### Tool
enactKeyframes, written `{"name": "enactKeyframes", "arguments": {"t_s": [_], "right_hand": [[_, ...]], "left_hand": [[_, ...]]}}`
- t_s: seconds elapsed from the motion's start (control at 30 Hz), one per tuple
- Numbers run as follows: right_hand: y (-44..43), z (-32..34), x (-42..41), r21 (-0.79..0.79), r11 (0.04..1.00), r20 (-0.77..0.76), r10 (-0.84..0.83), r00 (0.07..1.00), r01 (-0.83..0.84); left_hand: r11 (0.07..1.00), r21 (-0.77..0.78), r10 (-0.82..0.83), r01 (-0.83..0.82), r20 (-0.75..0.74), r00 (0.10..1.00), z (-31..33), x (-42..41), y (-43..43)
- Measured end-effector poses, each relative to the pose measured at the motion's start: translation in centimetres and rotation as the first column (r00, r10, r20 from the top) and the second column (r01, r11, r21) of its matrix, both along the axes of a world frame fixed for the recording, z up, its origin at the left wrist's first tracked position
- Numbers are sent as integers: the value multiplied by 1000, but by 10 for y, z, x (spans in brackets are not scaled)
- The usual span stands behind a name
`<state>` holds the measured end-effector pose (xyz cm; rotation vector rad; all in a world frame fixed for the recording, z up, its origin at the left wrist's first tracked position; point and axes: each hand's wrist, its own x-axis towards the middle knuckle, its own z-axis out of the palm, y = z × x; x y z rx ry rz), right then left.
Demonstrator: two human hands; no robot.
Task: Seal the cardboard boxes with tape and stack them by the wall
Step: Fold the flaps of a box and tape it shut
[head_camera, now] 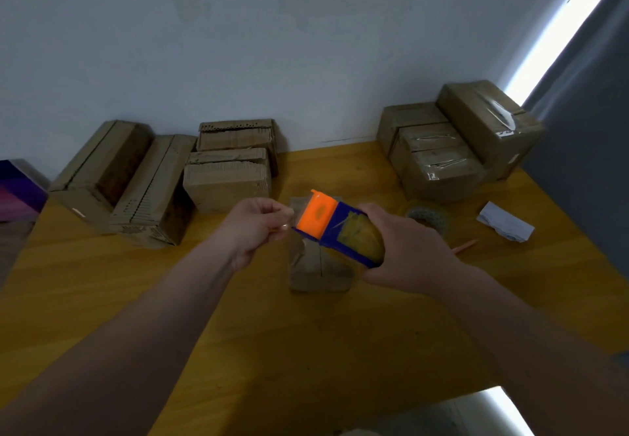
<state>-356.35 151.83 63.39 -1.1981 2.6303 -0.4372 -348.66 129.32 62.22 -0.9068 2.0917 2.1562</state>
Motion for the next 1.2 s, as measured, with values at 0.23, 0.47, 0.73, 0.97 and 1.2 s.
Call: {"name": "enactKeyframes", "arguments": {"t_s": [0.23, 0.47, 0.73, 0.97, 1.2], "right_hand": [[15, 13, -20, 132, 988, 176, 56, 983, -80], [39, 6, -32, 390, 915, 44, 92, 995, -102], [41, -17, -25, 544, 832, -100, 188, 977, -105], [45, -17, -29, 480, 868, -19, 159, 987, -130], [46, -12, -26, 477, 864, 32, 164, 986, -159]], "left_hand": [[981, -8, 194, -194, 47, 980, -12, 3, -4], [978, -112, 192, -175, 171, 966, -47, 24, 15], [969, -171, 208, -179, 175, 962, -76, 40, 44], [926, -285, 300, -250, 148, 943, -77, 44, 46], [906, -332, 326, -262, 156, 932, -81, 48, 41]]}}
